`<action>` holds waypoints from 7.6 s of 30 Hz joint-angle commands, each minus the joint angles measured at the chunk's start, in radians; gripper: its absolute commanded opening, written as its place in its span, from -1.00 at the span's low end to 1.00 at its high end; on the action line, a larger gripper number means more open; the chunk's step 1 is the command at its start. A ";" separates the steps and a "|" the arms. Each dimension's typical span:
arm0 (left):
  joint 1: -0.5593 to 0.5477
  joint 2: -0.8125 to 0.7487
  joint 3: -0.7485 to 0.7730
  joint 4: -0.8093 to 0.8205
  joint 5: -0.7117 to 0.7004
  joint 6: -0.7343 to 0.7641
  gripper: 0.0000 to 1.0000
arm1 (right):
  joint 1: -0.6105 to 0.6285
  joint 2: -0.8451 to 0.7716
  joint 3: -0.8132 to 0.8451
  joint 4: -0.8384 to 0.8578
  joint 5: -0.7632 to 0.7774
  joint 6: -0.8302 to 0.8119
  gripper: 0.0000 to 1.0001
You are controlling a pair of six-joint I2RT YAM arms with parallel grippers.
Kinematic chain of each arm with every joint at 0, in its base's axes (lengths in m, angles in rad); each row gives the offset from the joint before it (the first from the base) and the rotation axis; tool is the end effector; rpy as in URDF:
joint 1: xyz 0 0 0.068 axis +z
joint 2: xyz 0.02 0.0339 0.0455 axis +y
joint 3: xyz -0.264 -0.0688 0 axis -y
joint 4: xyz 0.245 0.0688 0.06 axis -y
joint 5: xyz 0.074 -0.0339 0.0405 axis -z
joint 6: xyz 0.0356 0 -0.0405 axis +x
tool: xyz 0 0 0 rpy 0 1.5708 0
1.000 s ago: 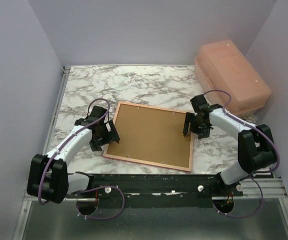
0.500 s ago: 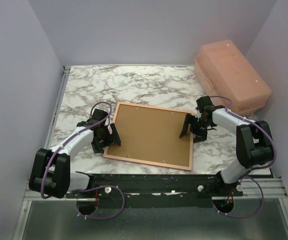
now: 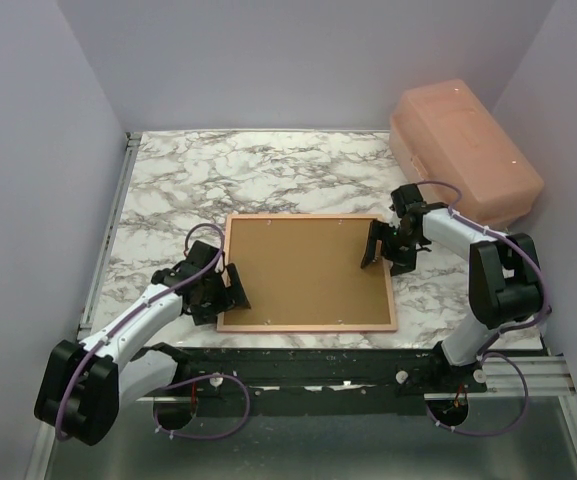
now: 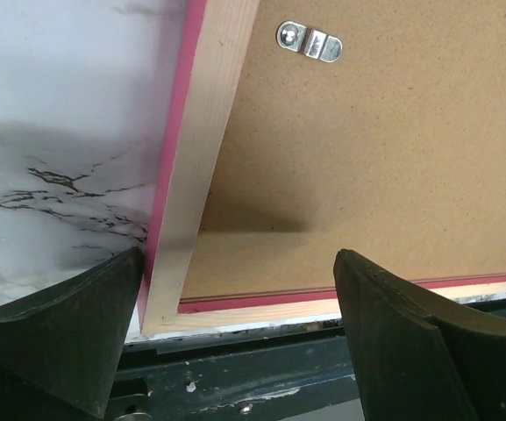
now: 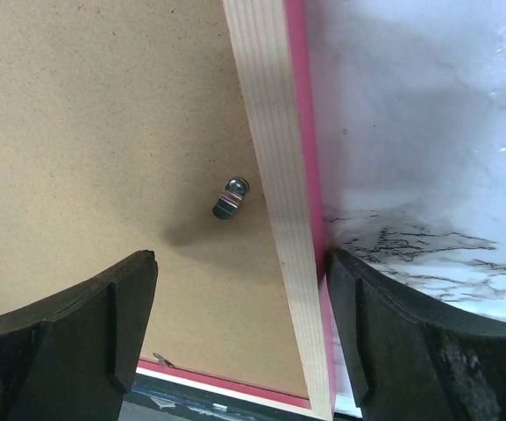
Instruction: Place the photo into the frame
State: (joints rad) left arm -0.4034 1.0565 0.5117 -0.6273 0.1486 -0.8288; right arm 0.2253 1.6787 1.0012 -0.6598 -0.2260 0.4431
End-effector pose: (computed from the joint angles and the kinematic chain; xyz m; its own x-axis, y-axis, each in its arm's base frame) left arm 0.1572 -0.0728 0.1670 -0.8979 -0.4094 -0.1618 -0.3267 0.8661 -0.3784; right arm 0.2927 0.0753 0.1634 -0.9717 0.2060 -0.1156 0.1642 0.9409 0.2961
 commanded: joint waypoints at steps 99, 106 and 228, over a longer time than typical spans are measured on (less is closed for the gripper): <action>-0.351 0.020 0.043 -0.051 -0.046 -0.199 0.92 | -0.007 -0.143 -0.083 -0.039 0.053 0.090 0.63; -0.263 0.092 0.128 -0.071 -0.092 -0.186 0.93 | -0.006 -0.119 -0.090 -0.024 0.045 0.083 0.63; -0.054 0.400 0.308 -0.091 -0.226 0.172 -1.00 | -0.008 -0.055 -0.162 0.047 -0.036 0.072 0.63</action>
State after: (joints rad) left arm -0.4511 1.4567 0.8337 -0.7467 -0.0788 -0.6693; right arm 0.2138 1.5768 0.8818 -0.6422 -0.2062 0.4999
